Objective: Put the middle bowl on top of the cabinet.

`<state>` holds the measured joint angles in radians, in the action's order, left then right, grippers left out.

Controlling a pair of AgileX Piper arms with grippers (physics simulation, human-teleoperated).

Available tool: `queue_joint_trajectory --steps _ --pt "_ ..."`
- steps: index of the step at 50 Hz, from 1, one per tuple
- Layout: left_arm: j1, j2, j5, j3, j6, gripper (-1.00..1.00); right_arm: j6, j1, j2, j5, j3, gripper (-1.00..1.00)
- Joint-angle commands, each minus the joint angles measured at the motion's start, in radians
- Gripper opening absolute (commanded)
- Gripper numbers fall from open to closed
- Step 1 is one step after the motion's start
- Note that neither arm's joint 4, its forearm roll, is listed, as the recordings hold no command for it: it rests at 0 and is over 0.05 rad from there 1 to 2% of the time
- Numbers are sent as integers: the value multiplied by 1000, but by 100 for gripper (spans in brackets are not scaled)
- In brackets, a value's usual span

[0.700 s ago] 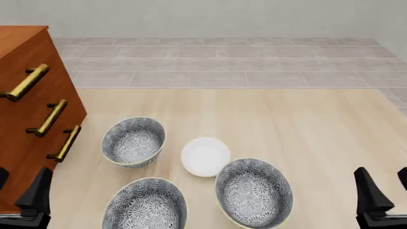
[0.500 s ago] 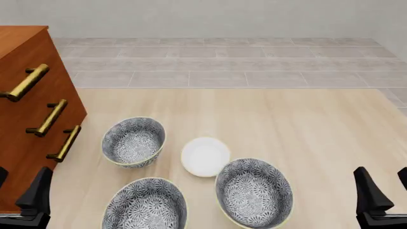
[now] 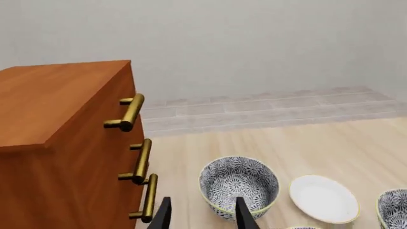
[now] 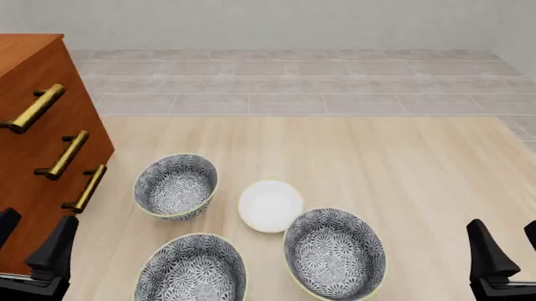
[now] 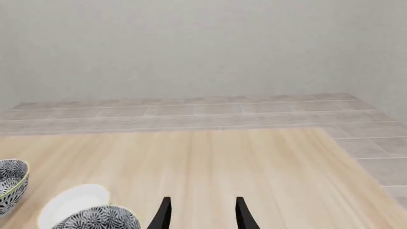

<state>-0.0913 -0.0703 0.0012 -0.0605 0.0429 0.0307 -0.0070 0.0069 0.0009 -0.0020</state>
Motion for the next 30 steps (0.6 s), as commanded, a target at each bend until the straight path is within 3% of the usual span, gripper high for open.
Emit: queue_joint_trajectory --steps 1,9,11,12,13,20,21,30 --pt "-62 -88 -12 -49 16 100 3 2 -4 -2 0 100" --pt "-71 -169 -48 -63 33 100 58 -5 -6 -6 -2 100" --pt "-65 -173 -50 -66 48 100 56 -1 -6 -4 -1 100" --pt "-67 -172 -48 -69 56 100 16 -7 1 10 -2 100" --pt "-73 -179 -45 -75 54 100 36 -2 -4 4 -1 100" --pt "-107 -269 -66 -109 56 100 38 -3 -6 0 -1 100" --pt "-122 -282 -64 -118 62 100 18 -6 1 10 0 100" --pt "-187 -338 -21 -204 76 100 52 -9 -1 5 -1 100"
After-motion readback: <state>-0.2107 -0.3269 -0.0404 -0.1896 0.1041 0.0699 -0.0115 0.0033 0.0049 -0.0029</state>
